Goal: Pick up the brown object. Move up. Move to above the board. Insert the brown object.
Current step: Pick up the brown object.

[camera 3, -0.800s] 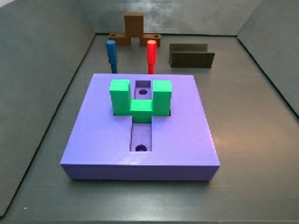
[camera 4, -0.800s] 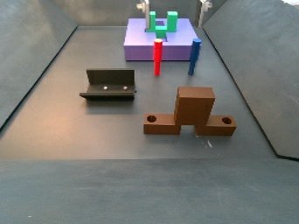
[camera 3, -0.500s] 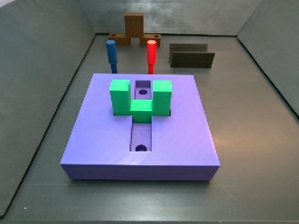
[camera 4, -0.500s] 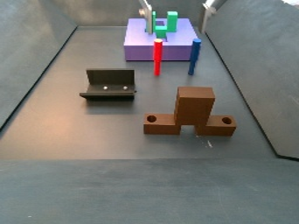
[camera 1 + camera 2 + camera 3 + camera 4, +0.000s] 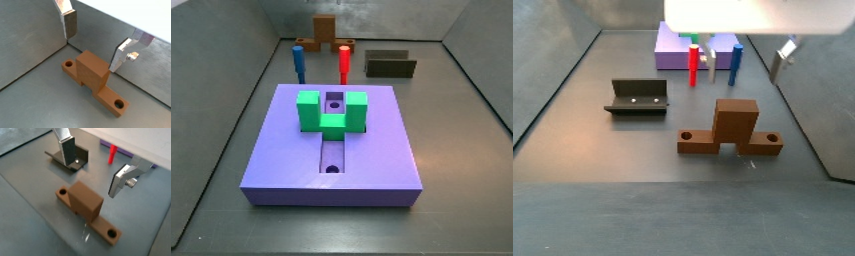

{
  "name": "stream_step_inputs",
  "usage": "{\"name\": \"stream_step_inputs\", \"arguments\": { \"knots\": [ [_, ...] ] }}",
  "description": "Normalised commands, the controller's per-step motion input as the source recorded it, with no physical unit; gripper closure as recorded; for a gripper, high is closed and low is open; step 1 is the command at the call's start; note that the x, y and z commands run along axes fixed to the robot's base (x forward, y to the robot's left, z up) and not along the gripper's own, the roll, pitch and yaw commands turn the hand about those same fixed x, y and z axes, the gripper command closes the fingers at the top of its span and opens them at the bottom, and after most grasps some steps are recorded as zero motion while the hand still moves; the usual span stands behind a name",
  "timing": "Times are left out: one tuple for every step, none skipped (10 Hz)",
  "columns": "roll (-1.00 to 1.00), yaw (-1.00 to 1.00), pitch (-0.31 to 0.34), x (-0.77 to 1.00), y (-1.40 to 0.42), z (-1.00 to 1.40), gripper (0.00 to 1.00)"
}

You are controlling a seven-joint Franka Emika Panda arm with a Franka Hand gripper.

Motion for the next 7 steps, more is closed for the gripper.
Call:
{"name": "stream_step_inputs", "arguments": {
  "knots": [
    [0.00,-0.10,-0.091,-0.19,0.14,-0.24,0.00],
    [0.00,-0.04,-0.043,0.00,0.08,-0.24,0.00],
    [-0.02,0.00,0.000,0.07,0.10,-0.27,0.00],
    [-0.01,0.00,-0.011,0.02,0.11,-0.29,0.00],
    [-0.03,0.00,-0.001,0.05,0.05,-0.27,0.00],
    [-0.07,0.00,-0.034,0.01,0.08,-0.31,0.00],
    [-0.11,0.00,-0.046,0.01,0.09,-0.29,0.00]
  ]
}}
